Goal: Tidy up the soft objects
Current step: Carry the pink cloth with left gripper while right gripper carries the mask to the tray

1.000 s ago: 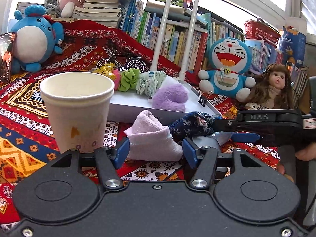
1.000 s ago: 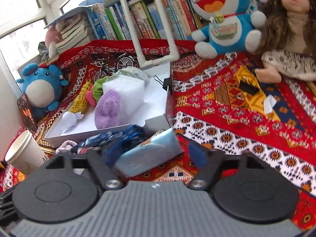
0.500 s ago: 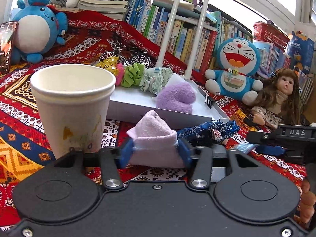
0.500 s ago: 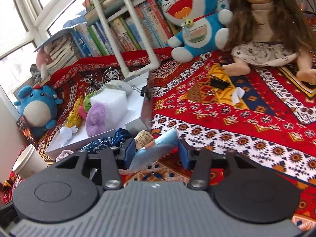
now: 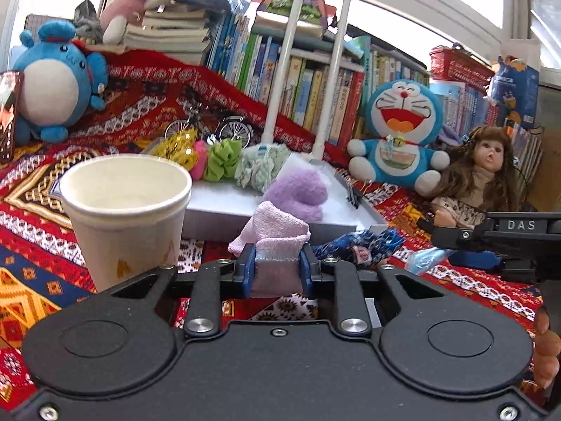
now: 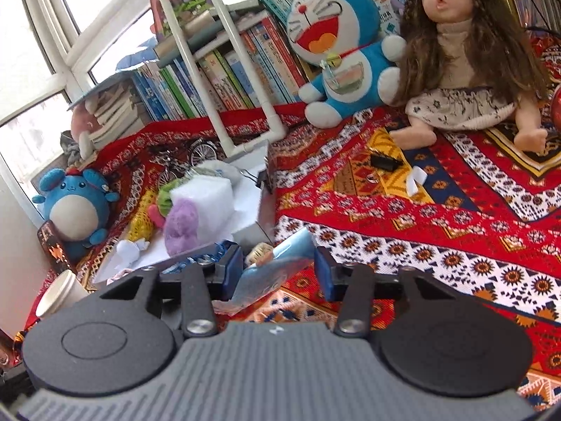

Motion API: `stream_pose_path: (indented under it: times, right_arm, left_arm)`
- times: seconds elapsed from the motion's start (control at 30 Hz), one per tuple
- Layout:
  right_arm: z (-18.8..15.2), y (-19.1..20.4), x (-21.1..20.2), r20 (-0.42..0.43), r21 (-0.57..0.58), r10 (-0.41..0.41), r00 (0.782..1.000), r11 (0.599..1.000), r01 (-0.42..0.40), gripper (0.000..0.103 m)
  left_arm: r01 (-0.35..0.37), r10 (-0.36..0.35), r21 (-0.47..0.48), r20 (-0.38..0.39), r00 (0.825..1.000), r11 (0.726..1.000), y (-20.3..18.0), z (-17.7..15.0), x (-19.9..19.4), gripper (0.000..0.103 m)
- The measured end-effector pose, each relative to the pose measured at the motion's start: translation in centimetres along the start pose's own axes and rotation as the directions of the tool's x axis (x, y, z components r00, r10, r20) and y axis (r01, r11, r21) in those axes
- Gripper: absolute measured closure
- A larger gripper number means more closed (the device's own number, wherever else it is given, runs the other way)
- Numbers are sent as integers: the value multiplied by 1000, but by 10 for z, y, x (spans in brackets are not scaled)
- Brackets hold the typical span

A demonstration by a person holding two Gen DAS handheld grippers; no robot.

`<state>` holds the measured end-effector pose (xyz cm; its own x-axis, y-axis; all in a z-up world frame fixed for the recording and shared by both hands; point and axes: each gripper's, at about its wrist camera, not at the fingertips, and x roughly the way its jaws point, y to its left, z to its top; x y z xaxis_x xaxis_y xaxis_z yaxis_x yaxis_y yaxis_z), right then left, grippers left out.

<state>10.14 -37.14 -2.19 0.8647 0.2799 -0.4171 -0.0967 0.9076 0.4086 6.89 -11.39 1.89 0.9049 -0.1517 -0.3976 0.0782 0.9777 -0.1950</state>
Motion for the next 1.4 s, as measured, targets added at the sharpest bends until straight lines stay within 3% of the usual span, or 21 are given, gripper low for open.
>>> stream_pose_path:
  times: [0.27, 0.47, 0.63, 0.8, 0.97, 1.07, 1.4]
  right_arm:
    - [8, 17, -7, 39, -20, 34, 999, 999, -33, 54]
    - [17, 36, -8, 69, -40, 67, 995, 997, -65, 54]
    - [26, 59, -3, 83, -71, 87, 993, 994, -81, 54]
    - [31, 76, 9, 68, -85, 93, 993, 992, -88, 54]
    - [34, 90, 26, 30, -74, 101, 994, 992, -99, 54]
    - [34, 95, 37, -1, -48, 109, 994, 993, -109, 54]
    - [33, 108, 94, -164, -4, 88, 983, 996, -90, 54]
  left_arm:
    - [67, -68, 30, 33, 997, 997, -3, 19, -25, 79]
    - [131, -135, 59, 72, 988, 990, 7, 51, -55, 79]
    - [224, -224, 44, 4, 975, 974, 32, 89, -59, 79]
    - [255, -255, 33, -22, 967, 966, 68, 127, -56, 79]
    - [278, -274, 45, -74, 959, 960, 98, 156, -38, 79]
    - [248, -240, 51, -124, 963, 967, 112, 165, -17, 79]
    - [239, -205, 92, -277, 939, 967, 132, 152, 58, 79]
